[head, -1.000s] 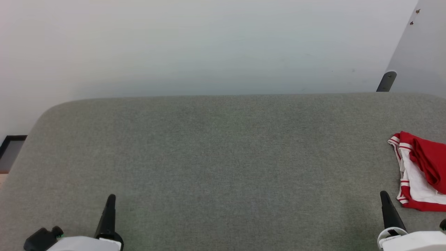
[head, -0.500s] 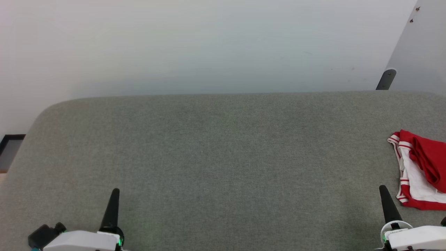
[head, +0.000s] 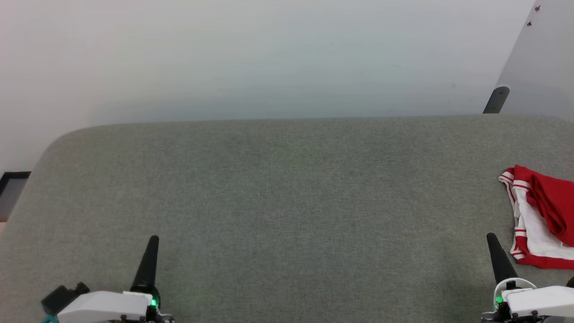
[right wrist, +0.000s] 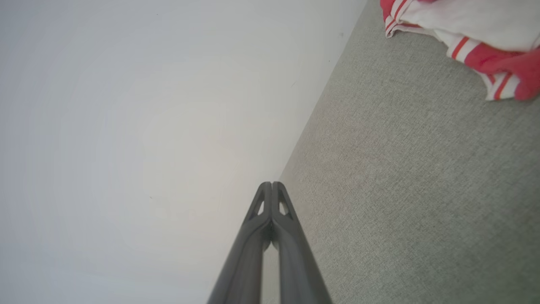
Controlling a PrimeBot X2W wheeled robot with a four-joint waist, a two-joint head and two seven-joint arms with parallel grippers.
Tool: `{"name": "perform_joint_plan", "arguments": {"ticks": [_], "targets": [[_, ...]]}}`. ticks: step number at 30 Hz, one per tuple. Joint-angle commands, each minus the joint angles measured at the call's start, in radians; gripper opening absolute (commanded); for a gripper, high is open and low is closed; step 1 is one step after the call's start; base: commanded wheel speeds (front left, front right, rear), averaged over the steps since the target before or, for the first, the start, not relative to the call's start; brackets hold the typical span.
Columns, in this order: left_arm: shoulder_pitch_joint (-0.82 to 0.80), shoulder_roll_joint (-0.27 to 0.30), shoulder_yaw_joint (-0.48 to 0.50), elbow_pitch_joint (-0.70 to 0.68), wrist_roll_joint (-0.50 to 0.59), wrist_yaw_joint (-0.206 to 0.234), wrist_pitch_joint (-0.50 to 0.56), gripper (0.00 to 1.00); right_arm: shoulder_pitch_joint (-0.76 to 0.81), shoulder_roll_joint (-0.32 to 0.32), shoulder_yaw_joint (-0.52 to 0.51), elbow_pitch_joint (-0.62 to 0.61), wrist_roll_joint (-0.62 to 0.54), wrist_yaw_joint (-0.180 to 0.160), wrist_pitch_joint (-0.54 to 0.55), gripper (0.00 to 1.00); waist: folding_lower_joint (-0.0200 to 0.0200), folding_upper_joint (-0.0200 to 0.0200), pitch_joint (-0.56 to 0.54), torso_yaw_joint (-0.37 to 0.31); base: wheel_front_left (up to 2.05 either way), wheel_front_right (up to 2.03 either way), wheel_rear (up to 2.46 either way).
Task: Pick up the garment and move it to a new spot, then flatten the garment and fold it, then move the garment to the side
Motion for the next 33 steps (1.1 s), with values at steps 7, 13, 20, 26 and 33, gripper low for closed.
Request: {"name": "perform_joint_plan", "arguments": {"ticks": [7, 13, 20, 26, 33], "targets": [[-0.025, -0.010, 0.007, -0.001, -0.066, -0.002, 0.022, 0.00, -0.028, 0.002, -0.004, 0.001, 0.094, 0.000, 0.021, 0.00, 0.0000, -0.0001, 0.004, -0.002, 0.00, 0.00, 0.00], [-0.031, -0.017, 0.009, 0.001, -0.106, -0.002, 0.034, 0.00, -0.036, 0.003, -0.004, 0.004, 0.149, 0.000, 0.033, 0.00, 0.0000, -0.0001, 0.007, -0.003, 0.00, 0.00, 0.00], [-0.039, -0.024, 0.011, 0.003, -0.144, -0.003, 0.046, 0.00, -0.044, 0.004, -0.005, 0.007, 0.201, 0.000, 0.044, 0.00, 0.0000, -0.0001, 0.010, -0.004, 0.00, 0.00, 0.00], [-0.047, -0.033, 0.014, 0.006, -0.188, -0.003, 0.060, 0.00, -0.051, 0.006, -0.006, 0.011, 0.258, 0.000, 0.059, 0.00, 0.0000, -0.0001, 0.013, -0.006, 0.00, 0.00, 0.00], [-0.054, -0.040, 0.016, 0.008, -0.227, -0.003, 0.072, 0.00, -0.059, 0.007, -0.007, 0.014, 0.312, 0.000, 0.072, 0.00, 0.0000, -0.0001, 0.016, -0.007, 0.00, 0.00, 0.00]]}}
